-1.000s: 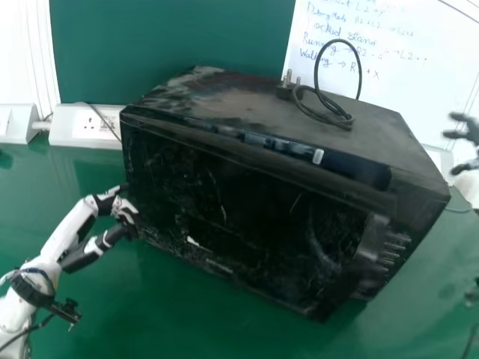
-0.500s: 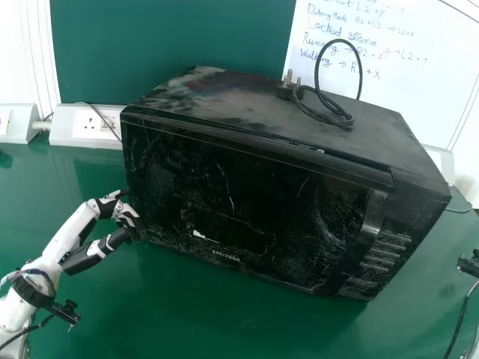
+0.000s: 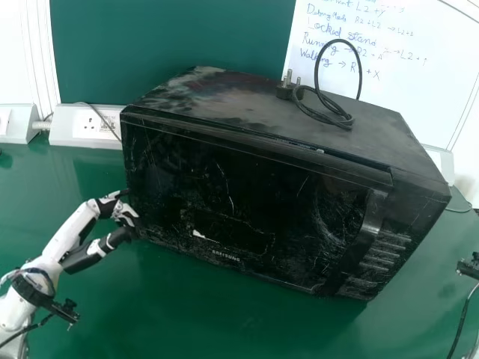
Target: Put biscuit inside oven
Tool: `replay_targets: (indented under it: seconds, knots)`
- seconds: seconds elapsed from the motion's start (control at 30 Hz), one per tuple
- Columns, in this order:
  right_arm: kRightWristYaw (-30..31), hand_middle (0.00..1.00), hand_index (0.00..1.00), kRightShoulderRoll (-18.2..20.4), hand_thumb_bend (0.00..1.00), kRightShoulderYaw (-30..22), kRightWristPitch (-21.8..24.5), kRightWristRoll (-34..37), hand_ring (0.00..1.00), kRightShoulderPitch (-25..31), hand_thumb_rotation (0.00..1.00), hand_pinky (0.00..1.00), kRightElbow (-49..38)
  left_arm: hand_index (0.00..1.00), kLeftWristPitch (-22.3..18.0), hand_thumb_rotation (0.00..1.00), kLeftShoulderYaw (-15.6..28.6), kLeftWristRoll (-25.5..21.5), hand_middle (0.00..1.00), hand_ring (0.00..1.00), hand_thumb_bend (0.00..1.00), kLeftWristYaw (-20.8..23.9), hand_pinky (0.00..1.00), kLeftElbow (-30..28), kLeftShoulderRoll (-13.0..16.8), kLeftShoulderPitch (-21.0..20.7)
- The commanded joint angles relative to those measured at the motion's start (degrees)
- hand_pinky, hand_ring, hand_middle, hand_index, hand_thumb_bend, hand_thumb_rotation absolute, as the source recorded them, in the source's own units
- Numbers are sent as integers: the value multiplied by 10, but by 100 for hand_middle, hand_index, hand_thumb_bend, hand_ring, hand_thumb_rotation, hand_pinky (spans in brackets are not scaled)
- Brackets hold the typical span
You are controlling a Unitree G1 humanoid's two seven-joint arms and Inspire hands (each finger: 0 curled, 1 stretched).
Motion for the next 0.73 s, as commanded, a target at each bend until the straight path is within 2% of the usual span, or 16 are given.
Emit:
replay_targets:
  seconds: [0.0, 0.07, 0.17, 0.3, 0.5, 0.7]
  knots:
    - [6, 64, 75, -8, 85, -11, -6, 5, 56, 4, 53, 43, -1, 48, 12, 5, 13, -8, 39, 33, 51, 14, 26, 6, 2, -3]
    - [9, 63, 76, -9, 86, -13, -7, 7, 56, 6, 53, 43, 0, 48, 33, 5, 21, -16, 40, 34, 51, 22, 27, 2, 2, -1]
    - [17, 63, 76, -16, 85, -15, -5, 0, 55, 12, 54, 43, 1, 48, 90, 5, 33, -37, 42, 36, 51, 32, 29, -14, -1, 6]
    - [23, 62, 76, -25, 87, -15, 3, -10, 53, 18, 57, 41, -1, 48, 126, 6, 48, -56, 43, 36, 51, 40, 30, -12, -4, 5]
    - [39, 63, 75, -28, 87, -23, 8, 16, 54, 11, 54, 43, 1, 48, 94, 6, 63, -110, 42, 37, 50, 4, 32, 77, -2, -22]
    - [30, 62, 73, -20, 84, -20, -9, 27, 53, 11, 49, 40, 1, 48, 85, 6, 72, -122, 43, 37, 51, -3, 34, 127, -1, -40]
